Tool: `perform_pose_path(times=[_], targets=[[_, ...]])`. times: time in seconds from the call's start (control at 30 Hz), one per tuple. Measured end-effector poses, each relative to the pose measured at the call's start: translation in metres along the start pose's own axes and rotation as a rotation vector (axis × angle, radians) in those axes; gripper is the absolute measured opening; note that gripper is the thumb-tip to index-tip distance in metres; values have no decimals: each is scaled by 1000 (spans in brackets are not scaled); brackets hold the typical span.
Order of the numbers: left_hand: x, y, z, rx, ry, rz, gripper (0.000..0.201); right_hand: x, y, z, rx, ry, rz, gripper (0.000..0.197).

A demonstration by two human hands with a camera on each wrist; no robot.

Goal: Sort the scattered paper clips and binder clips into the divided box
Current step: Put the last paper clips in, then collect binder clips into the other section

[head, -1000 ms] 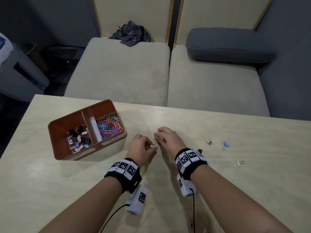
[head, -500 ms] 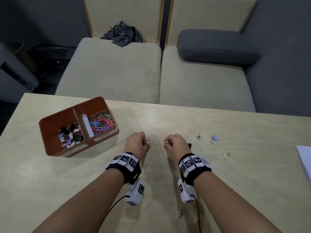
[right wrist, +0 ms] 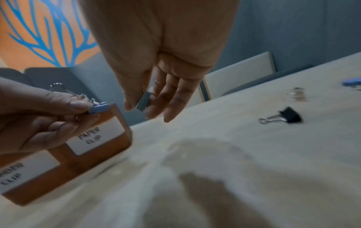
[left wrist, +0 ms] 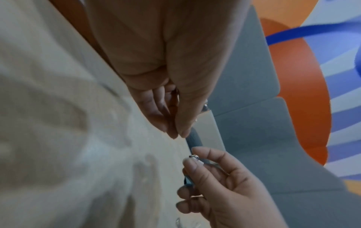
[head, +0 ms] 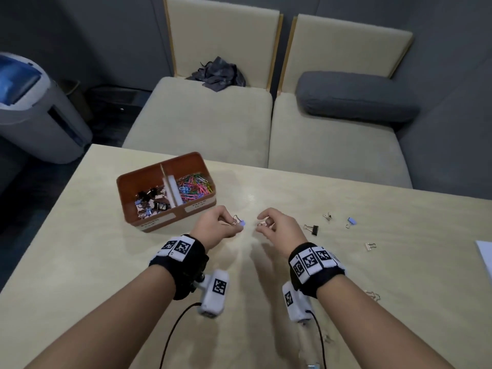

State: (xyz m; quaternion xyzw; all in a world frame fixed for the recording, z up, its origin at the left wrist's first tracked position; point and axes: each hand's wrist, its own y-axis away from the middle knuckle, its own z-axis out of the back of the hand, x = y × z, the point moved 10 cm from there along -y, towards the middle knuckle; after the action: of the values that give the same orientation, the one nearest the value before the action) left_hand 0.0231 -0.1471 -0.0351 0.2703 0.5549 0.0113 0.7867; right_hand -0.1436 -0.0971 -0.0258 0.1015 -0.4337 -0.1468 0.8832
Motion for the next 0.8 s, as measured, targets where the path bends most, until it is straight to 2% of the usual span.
perform_pose_path(times=[0.07,0.17,0.3,0.4,0.53,0.63,0.7,0.8], targets=[[-10,16,28,-1,62,-16,32,32,0,-6,1,-81,43,15],[-20,36,83,-34,37,-38,32,77,-2,-20,-1,-127,123,16],[-23,49,173,-246,-195,-55,34,130,-8,-52,52,-102,204,11],[-26,44,212,-334,-299,-56,32,166,-18,-77,71,-31,277,9],[-29,21,221,-359,-422,-19,29,200,-42,-104,76,33,304,3],[-26,9,215,-326,-479,22,24,207,-55,-112,64,0,256,24],[-29,8,211,-309,-530,-2,25,204,-54,-108,33,38,254,29],[-37,13,195,-260,-550,-78,20,186,-42,-96,19,93,265,22]])
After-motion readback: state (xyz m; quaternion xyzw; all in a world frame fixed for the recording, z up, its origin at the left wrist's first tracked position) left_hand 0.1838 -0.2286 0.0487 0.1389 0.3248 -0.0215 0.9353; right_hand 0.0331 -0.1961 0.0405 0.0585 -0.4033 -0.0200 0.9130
